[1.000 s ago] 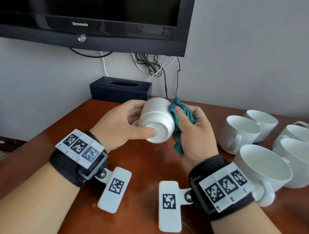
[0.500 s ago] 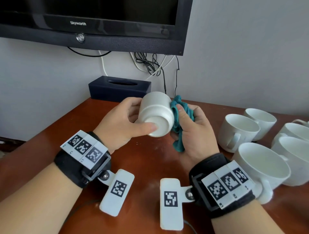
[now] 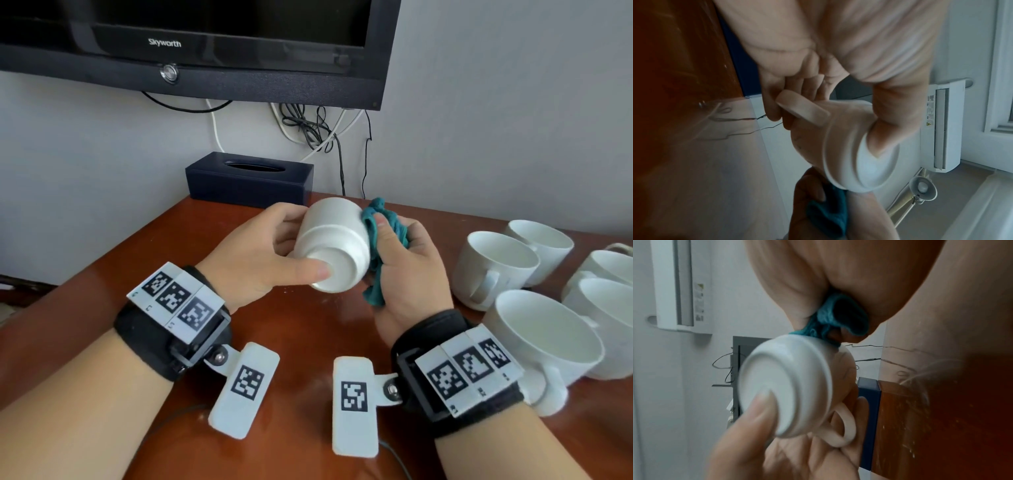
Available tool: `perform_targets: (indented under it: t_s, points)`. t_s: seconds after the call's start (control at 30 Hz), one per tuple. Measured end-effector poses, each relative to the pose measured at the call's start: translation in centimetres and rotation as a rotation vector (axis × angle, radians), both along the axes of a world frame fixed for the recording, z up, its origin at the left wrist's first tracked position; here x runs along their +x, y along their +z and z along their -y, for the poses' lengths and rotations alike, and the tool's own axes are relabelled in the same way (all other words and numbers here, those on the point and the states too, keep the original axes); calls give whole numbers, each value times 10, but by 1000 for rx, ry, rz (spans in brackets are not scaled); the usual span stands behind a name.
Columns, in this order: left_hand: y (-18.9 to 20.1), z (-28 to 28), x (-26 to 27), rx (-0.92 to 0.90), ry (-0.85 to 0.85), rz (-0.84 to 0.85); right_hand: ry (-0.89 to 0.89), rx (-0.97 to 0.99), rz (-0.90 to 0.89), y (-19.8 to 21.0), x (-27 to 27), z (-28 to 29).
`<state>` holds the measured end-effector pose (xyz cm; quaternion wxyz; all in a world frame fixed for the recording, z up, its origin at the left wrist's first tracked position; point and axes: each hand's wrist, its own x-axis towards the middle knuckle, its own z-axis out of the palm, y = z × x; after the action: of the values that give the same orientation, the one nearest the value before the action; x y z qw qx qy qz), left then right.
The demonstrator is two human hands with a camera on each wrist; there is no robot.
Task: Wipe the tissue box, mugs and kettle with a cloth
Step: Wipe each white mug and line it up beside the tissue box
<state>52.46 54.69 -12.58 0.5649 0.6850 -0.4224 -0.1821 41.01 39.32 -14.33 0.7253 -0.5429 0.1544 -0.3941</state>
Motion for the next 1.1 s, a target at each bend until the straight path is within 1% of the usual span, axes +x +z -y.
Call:
perform_targets:
  t_s: [0.1,0.2,0.33,0.5,0.6,0.73,0.83,0.93,1.03,1.1]
  points:
    - [1,0,-4,0,-61,-12,-44,78,3,-1,-1,5]
    - [1,0,-3,-28,-72,-27,-38,99,-14,-1,-1,6]
    - [0,2,-1,-69,-21,-27,16,78,-16,0,-1,1]
    - [-3,3,7,-67,75,9,164,9,30,2,-4,-7]
    - [-5,3,10,-68,95,-23,202,-20,56,3,-3,-10]
    - [-7,5,6,-41,-12,-69,177,-61,43,0,-2,-8]
    - [-6,5,5,-1,-70,-56,76,-82,-9,-3,1,-4]
    - [-6,5,4,-31,-102,-110,2,-38,-43,-5,2,1]
    - [-5,5,2,-77,-102,-178,14,29,-78,-4,0,5]
    - [-5,4,2,-81,-83,-187,45,69,-81,-4,0,5]
